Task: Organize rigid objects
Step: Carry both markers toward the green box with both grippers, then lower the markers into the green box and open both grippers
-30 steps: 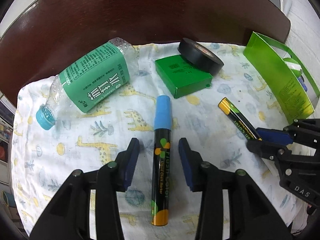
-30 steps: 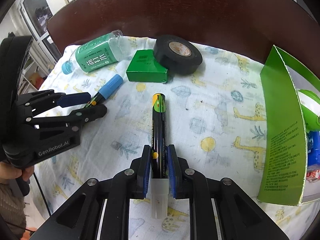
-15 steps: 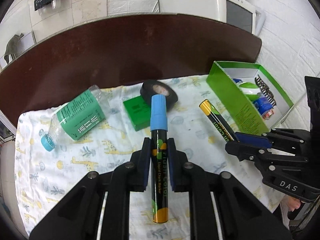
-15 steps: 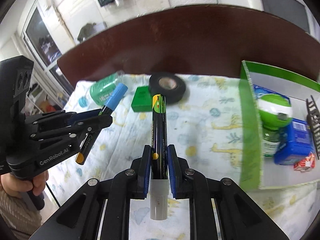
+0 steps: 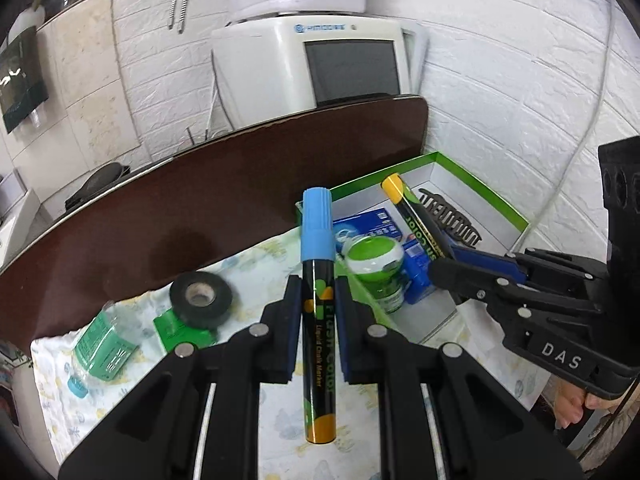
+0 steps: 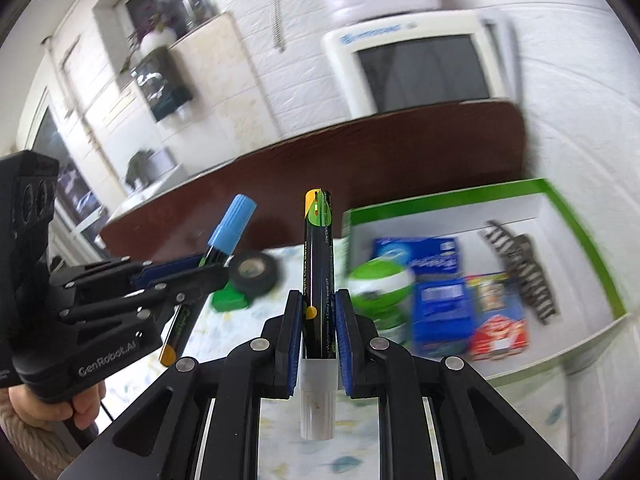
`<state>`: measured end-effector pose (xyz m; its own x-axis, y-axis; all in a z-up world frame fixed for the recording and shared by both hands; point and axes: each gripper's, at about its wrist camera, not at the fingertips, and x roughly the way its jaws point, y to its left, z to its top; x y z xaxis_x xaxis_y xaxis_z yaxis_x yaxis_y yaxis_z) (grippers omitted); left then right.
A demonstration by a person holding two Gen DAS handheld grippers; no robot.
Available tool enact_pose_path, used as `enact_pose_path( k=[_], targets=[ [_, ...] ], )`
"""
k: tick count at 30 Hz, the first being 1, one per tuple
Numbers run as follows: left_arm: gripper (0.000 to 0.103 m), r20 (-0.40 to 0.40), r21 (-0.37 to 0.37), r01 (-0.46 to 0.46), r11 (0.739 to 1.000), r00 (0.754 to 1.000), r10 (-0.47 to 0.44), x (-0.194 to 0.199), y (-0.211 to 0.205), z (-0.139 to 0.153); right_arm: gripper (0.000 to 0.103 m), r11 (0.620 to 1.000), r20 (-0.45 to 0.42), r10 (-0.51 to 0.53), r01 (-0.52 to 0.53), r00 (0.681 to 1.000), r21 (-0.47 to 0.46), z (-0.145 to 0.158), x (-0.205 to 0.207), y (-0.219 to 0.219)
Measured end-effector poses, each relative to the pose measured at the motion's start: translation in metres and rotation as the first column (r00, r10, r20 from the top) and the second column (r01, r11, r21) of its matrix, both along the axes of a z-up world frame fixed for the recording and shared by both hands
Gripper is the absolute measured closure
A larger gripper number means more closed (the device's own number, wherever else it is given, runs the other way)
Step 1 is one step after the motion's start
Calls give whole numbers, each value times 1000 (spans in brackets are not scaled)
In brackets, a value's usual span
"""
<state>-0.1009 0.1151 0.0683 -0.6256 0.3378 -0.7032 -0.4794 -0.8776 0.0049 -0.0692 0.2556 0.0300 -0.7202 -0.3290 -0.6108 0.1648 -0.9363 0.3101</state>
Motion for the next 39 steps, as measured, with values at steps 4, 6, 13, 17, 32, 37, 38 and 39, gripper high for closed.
enact_pose_path(
  k=[4,6,13,17,32,37,38,39],
  targets=[
    [89,14,-17,54,998,998,-54,-10,39,2,86,994,-18,-107,107,994,32,3,-7,42],
    [89,17,-21,74,997,997,-73,-15,56,3,86,990,-15,-138,138,990,29,3,-10,59],
    [88,20,-23,139,990,990,-139,-31,111,10,86,977,11,-213,213,977,22,-7,-17,103],
    [88,31,-27,171,985,985,-170,-36,141,9,86,970,22,-241,240,970,32,-15,-21,120],
    [88,159,-17,195,981,969,-190,-60,187,-40,86,957,65,-285,280,956,75,-47,-39,156],
    [88,198,-23,182,983,964,-174,-70,188,-55,86,959,85,-278,273,957,71,-58,-46,158],
    [88,199,-25,184,983,964,-176,-70,188,-56,86,960,89,-278,272,957,70,-59,-47,158],
    [89,198,-24,186,982,964,-177,-69,188,-56,86,960,92,-276,270,957,70,-61,-47,158]
  ],
)
